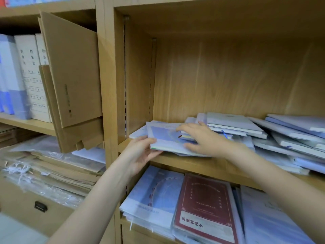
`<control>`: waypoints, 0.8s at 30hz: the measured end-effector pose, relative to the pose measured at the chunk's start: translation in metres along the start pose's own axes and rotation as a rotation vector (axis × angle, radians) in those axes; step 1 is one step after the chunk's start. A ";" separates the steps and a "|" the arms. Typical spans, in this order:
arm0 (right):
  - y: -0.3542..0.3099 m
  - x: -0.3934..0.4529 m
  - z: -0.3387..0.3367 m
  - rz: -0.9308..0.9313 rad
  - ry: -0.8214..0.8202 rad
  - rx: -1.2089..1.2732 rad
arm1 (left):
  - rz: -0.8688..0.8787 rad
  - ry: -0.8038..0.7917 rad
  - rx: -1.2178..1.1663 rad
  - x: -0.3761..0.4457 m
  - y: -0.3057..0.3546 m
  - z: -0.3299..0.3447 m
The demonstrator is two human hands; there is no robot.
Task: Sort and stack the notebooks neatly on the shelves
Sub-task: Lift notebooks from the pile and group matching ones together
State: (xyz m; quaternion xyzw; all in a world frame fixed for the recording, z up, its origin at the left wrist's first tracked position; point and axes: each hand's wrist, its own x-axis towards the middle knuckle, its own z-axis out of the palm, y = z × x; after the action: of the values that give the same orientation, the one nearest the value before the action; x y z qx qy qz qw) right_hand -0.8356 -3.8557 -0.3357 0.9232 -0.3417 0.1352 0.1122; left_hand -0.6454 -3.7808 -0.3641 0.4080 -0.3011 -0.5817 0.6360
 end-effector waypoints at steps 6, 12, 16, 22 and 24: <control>0.012 -0.020 0.004 0.007 0.030 0.078 | 0.277 0.023 0.210 -0.020 0.042 0.011; -0.035 -0.023 0.005 0.247 0.134 0.650 | 0.494 -0.016 0.286 -0.100 0.082 -0.038; -0.104 -0.049 0.005 0.198 0.193 1.653 | 0.412 -0.070 0.187 -0.142 0.049 -0.085; -0.128 -0.095 0.056 0.124 0.099 1.070 | 0.058 -0.050 0.356 -0.156 -0.044 -0.140; -0.130 -0.106 0.076 0.108 -0.011 0.932 | -0.049 -0.021 0.318 -0.155 -0.085 -0.149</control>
State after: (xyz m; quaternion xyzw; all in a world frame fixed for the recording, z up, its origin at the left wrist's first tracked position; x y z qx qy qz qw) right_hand -0.8142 -3.7187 -0.4566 0.8567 -0.2928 0.2750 -0.3235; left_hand -0.5812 -3.6023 -0.4961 0.5045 -0.3859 -0.5464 0.5458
